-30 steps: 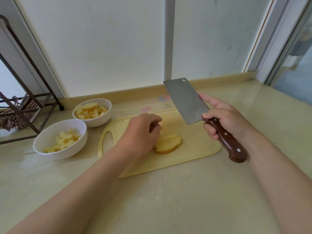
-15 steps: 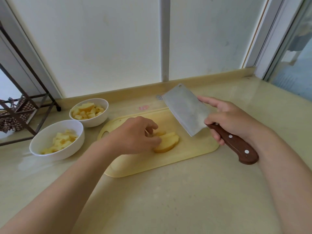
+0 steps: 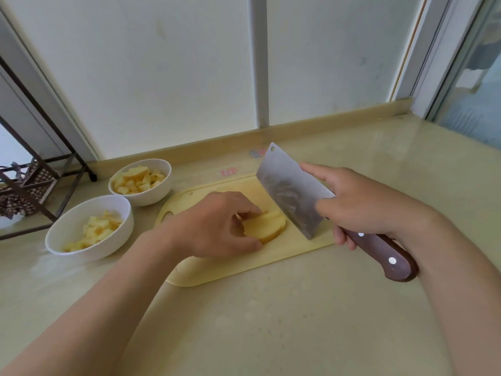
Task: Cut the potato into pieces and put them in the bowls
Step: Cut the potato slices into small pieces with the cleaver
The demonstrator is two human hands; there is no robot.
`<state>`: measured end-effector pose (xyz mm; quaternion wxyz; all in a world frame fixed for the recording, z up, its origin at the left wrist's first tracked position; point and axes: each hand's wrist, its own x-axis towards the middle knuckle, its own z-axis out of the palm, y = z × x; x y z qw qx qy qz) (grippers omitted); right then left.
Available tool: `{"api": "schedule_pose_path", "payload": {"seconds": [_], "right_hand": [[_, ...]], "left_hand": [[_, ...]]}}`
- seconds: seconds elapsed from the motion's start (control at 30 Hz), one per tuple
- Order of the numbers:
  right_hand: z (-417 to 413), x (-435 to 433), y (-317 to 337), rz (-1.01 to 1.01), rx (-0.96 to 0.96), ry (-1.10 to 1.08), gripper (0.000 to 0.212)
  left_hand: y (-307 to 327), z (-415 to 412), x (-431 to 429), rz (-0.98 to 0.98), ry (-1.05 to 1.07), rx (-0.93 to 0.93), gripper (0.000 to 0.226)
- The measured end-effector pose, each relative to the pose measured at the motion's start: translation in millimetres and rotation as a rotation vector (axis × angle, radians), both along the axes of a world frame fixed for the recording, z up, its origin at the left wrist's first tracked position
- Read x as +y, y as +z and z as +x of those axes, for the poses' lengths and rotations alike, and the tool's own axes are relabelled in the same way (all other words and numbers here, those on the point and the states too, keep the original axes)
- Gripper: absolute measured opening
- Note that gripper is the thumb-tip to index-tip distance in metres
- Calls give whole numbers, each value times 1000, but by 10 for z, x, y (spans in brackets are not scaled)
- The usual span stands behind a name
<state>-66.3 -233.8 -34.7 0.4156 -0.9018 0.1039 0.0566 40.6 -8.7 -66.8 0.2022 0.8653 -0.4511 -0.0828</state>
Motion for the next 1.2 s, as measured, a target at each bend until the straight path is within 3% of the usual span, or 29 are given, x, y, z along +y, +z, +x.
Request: {"api": "schedule_pose_path", "payload": {"seconds": [0.17,0.47,0.6,1.0,1.2], "right_hand": [[-7,165,45,-98,17,54,86],[5,313,99,-229,10,62,85],[-10,329,103,-222,-11,28,84],[-240,471,262,-253,-44,-23,82],[-330,576,232,-261,-35,-28,82]], "left_hand": [[-137,0,-34,-150,-49,-66,48],[-201,-43,-88,-165,-35,-132,47],[-222,-55,-75,-170,-44,-158,48],[-348,-144,-95,-327,-183,-297,15],[-345,-133,-87,-303,-211,-290,21]]}}
